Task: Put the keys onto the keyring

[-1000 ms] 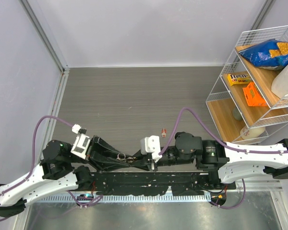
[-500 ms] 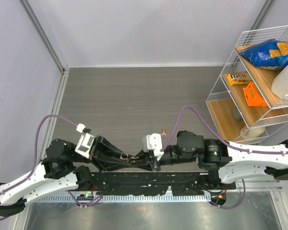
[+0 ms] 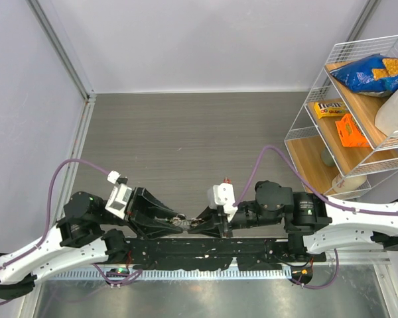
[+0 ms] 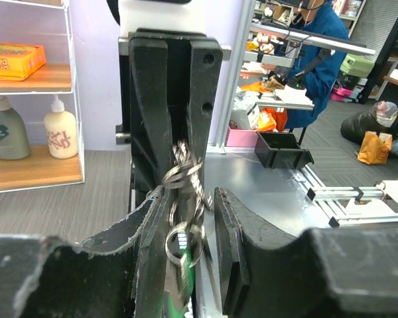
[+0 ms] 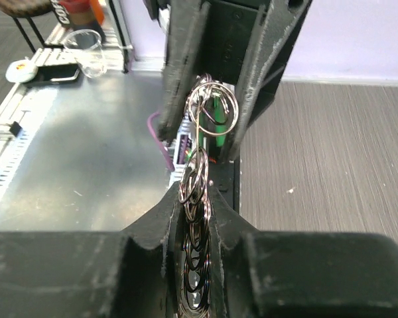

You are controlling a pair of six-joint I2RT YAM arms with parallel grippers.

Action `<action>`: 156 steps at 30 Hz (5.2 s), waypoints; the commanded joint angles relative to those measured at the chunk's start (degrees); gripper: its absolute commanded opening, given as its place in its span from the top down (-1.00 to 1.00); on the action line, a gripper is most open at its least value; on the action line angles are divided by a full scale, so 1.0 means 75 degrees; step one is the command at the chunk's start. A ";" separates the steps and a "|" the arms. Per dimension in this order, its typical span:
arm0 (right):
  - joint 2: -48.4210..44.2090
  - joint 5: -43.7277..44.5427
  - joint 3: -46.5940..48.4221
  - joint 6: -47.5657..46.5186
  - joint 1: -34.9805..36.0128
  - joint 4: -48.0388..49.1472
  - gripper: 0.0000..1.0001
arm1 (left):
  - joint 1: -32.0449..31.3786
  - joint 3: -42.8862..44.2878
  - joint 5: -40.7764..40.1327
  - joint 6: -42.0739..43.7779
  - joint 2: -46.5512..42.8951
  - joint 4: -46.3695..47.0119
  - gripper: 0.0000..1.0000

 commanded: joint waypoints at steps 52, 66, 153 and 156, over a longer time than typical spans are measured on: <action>0.0260 -0.4247 0.1000 0.1774 0.0042 0.0870 0.88 | 0.0012 0.0785 0.2716 0.1043 0.0292 0.2337 0.03; 0.0787 -0.4106 0.1128 0.2666 -0.0040 0.2195 0.89 | 0.0024 0.0668 0.2951 0.1126 0.0549 0.3157 0.06; 0.1115 -0.4434 0.0695 0.3217 -0.0251 0.3391 0.88 | -0.0023 0.0550 0.2939 0.0810 0.0690 0.4001 0.28; 0.1127 -0.4411 0.0695 0.3264 -0.0251 0.3496 0.89 | -0.0023 0.0562 0.2998 0.0716 0.0760 0.4107 0.28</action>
